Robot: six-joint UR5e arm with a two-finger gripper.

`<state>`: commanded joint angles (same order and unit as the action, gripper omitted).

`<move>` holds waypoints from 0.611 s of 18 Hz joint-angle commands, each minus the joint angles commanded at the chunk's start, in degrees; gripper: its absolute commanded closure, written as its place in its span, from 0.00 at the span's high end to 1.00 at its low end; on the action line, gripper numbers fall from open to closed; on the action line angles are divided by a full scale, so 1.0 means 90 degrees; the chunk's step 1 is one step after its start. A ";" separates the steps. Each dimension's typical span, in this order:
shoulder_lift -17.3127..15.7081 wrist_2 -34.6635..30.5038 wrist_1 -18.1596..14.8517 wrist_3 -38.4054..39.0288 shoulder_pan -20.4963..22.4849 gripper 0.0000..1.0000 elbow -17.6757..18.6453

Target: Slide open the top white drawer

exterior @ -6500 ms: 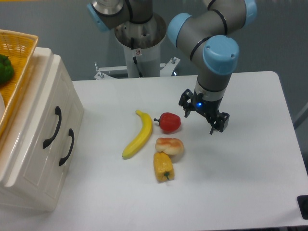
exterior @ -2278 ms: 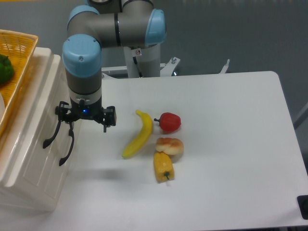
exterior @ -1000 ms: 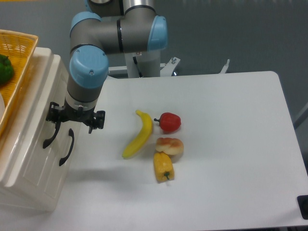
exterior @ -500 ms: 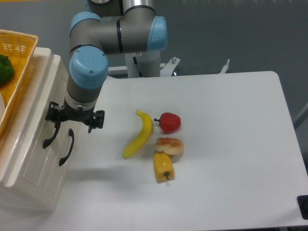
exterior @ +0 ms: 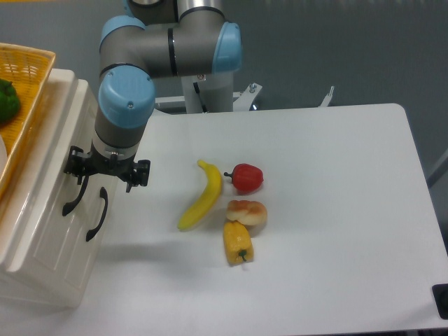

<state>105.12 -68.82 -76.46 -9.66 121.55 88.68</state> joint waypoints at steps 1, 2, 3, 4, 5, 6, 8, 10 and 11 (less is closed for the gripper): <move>0.0000 0.0000 0.0000 -0.0059 0.0000 1.00 0.0010; 0.0000 0.0000 0.0010 -0.0069 0.0000 1.00 0.0010; 0.0010 0.0000 0.0019 -0.0069 0.0000 1.00 0.0010; 0.0010 0.0000 0.0029 -0.0079 0.0000 1.00 0.0000; 0.0010 0.0000 0.0039 -0.0108 0.0000 1.00 0.0000; 0.0019 0.0000 0.0049 -0.0108 0.0000 1.00 0.0000; 0.0020 0.0000 0.0049 -0.0108 0.0000 1.00 -0.0010; 0.0068 0.0000 0.0059 -0.0099 -0.0010 1.00 -0.0010; 0.0097 0.0010 0.0049 -0.0098 -0.0010 1.00 -0.0010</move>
<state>105.99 -68.73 -76.02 -10.55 121.46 88.59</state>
